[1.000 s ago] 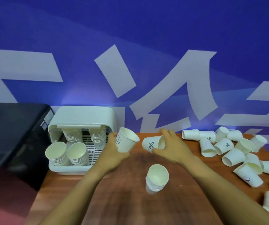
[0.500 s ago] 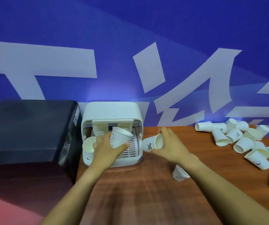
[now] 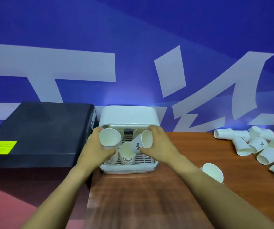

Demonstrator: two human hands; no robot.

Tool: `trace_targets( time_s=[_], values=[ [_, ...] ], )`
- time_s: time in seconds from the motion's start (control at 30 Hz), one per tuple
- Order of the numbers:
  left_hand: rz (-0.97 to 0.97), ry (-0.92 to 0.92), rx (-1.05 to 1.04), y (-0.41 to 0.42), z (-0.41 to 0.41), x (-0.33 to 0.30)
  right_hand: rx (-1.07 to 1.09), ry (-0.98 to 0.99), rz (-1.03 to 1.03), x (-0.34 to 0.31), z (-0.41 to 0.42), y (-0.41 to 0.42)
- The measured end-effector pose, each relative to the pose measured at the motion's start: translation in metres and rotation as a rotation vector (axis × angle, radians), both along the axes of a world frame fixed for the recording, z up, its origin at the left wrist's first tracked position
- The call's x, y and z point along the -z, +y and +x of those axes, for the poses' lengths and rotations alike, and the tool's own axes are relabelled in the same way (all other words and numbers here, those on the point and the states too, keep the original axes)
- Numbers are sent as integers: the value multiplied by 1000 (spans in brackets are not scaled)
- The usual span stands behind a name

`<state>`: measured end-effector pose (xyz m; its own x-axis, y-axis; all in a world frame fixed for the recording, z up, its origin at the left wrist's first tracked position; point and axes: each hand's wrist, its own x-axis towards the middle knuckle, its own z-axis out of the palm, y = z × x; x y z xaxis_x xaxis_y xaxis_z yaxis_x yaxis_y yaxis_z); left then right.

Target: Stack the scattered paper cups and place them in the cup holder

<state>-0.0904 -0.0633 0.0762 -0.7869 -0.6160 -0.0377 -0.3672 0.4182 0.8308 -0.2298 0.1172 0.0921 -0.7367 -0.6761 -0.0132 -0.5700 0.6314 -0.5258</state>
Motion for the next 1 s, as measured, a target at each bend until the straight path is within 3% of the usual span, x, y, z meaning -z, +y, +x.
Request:
trace_targets(
  time_s=[0.27,0.53,0.77,1.0],
  values=[
    [-14,-116,18,-18,-4,16,-60,110,123,12,9,-32],
    [-9,-154,92,-20,-14,29,-66,50,126,29,12,-47],
    [-141,-370,125,-20,-19,48,-83,67,225,52,13,-54],
    [-96,-492,158,-20,-19,62,-73,-43,371,67,16,-50]
  ],
)
